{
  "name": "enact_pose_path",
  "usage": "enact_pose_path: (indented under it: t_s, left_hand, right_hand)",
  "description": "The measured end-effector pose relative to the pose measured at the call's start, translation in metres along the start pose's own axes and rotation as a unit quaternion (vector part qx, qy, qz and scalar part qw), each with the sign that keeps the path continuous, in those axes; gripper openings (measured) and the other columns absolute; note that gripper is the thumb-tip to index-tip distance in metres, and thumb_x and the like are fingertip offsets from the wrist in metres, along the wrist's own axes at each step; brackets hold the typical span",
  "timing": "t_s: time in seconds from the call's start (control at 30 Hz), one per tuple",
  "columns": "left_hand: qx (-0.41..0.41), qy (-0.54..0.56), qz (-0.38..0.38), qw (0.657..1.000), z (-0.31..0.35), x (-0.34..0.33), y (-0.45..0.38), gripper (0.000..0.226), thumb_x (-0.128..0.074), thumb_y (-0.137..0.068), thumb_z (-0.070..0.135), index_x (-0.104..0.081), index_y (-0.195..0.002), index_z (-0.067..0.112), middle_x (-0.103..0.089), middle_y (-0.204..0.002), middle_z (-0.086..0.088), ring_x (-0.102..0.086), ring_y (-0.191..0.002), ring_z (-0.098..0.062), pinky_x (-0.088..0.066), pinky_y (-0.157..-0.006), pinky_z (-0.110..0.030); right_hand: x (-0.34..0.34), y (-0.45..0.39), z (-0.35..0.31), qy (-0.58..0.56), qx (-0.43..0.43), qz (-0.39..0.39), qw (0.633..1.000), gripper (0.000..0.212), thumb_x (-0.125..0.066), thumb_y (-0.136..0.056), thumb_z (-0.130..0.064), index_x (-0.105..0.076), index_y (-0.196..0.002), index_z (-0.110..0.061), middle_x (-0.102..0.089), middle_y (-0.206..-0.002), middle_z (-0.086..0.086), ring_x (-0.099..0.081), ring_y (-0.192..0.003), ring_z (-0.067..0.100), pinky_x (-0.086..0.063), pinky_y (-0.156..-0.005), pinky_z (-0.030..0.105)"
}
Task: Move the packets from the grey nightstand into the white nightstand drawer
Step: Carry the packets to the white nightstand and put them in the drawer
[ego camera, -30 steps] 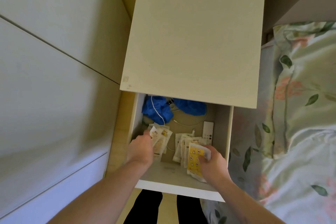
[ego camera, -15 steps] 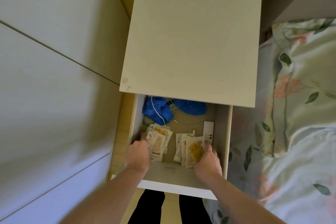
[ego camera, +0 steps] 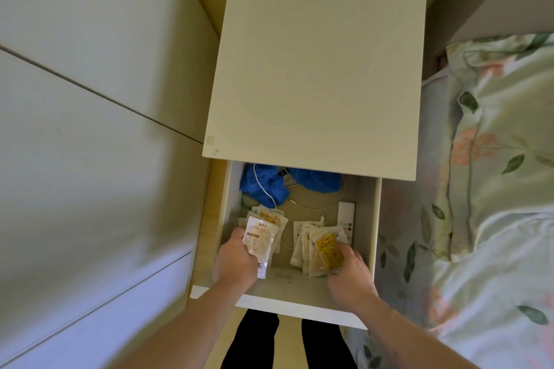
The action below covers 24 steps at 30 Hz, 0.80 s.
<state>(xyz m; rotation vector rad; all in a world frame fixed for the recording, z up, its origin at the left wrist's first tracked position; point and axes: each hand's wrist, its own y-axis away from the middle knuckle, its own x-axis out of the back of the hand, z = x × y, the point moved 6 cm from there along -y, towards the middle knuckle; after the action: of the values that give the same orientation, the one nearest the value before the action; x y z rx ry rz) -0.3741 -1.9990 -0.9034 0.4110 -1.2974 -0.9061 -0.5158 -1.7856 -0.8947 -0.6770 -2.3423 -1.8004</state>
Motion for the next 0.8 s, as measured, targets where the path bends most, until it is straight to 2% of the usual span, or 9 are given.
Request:
enact_pose_path:
  t_s: [0.13, 0.2, 0.27, 0.33, 0.43, 0.57, 0.67, 0.8]
  left_hand:
    - [0.065, -0.018, -0.022, 0.998, -0.005, -0.014, -0.022, 0.057, -0.081, -0.084, 0.020, -0.041, -0.124, 0.024, -0.066, -0.124, -0.002, -0.068, -0.109, -0.026, -0.059, -0.073, -0.030]
    - [0.093, -0.034, -0.047, 0.994, -0.006, -0.024, -0.027, 0.072, -0.080, -0.083, 0.013, -0.033, -0.138, 0.019, -0.058, -0.135, -0.008, -0.061, -0.121, -0.029, -0.059, -0.089, -0.039]
    - [0.118, -0.041, -0.068, 0.990, -0.004, -0.034, -0.026, 0.098, -0.075, -0.085, 0.008, -0.009, -0.157, 0.015, -0.035, -0.155, -0.013, -0.042, -0.141, -0.033, -0.044, -0.112, -0.047]
    - [0.134, -0.040, -0.087, 0.986, -0.002, -0.041, -0.020, 0.108, -0.072, -0.087, 0.008, 0.007, -0.160, 0.015, -0.016, -0.164, -0.012, -0.025, -0.150, -0.035, -0.032, -0.121, -0.049]
    - [0.094, -0.078, -0.110, 0.986, 0.005, -0.044, -0.009, 0.096, -0.064, -0.092, 0.010, 0.002, -0.161, 0.017, -0.010, -0.167, -0.008, -0.025, -0.151, -0.032, -0.033, -0.120, -0.045]
    - [0.015, -0.174, -0.166, 0.970, 0.020, -0.035, 0.009, 0.076, -0.053, -0.099, 0.016, -0.011, -0.163, 0.019, 0.002, -0.171, -0.001, -0.010, -0.156, -0.029, -0.026, -0.123, -0.043]
    - [-0.021, -0.149, -0.139, 0.979, 0.040, -0.016, 0.023, 0.068, -0.053, -0.097, 0.013, -0.027, -0.159, 0.022, -0.009, -0.170, -0.001, -0.018, -0.154, -0.028, -0.029, -0.122, -0.043]
    - [-0.146, -0.097, -0.078, 0.981, 0.082, 0.028, 0.067, 0.061, -0.050, -0.093, 0.003, -0.043, -0.150, 0.024, -0.019, -0.165, 0.004, -0.025, -0.149, -0.022, -0.034, -0.119, -0.041]
  right_hand:
    - [-0.001, -0.007, -0.004, -0.015, 0.015, -0.005, 1.000, 0.077, -0.058, -0.087, -0.005, -0.032, -0.156, -0.030, -0.038, -0.155, -0.001, -0.049, -0.133, 0.023, -0.045, -0.110, 0.035]
    - [-0.002, -0.008, -0.006, -0.025, 0.027, -0.006, 0.999, 0.075, -0.060, -0.089, -0.006, -0.033, -0.155, -0.031, -0.039, -0.155, -0.001, -0.050, -0.133, 0.022, -0.045, -0.109, 0.033]
    - [-0.003, -0.007, -0.009, -0.035, 0.039, -0.005, 0.999, 0.073, -0.061, -0.090, -0.008, -0.035, -0.153, -0.030, -0.041, -0.153, -0.002, -0.051, -0.130, 0.021, -0.045, -0.106, 0.031]
    - [-0.004, -0.002, -0.011, -0.040, 0.046, -0.011, 0.998, 0.072, -0.060, -0.089, -0.008, -0.035, -0.153, -0.030, -0.041, -0.153, -0.003, -0.051, -0.130, 0.020, -0.045, -0.105, 0.029]
    - [-0.002, 0.008, -0.015, -0.036, 0.051, -0.017, 0.998, 0.073, -0.060, -0.088, -0.008, -0.036, -0.152, -0.032, -0.042, -0.152, -0.004, -0.051, -0.131, 0.019, -0.045, -0.103, 0.027]
    - [0.006, 0.025, -0.020, -0.030, 0.059, -0.011, 0.998, 0.073, -0.058, -0.085, -0.009, -0.039, -0.151, -0.033, -0.043, -0.151, -0.006, -0.054, -0.126, 0.018, -0.049, -0.103, 0.029]
    - [0.019, 0.043, -0.026, -0.050, 0.061, 0.018, 0.997, 0.073, -0.056, -0.085, -0.009, -0.039, -0.151, -0.032, -0.041, -0.152, -0.010, -0.055, -0.125, 0.016, -0.051, -0.101, 0.032]
    - [0.041, 0.089, -0.038, -0.074, 0.079, 0.066, 0.992, 0.068, -0.056, -0.087, -0.010, -0.042, -0.150, -0.031, -0.043, -0.152, -0.010, -0.052, -0.130, 0.015, -0.048, -0.105, 0.030]
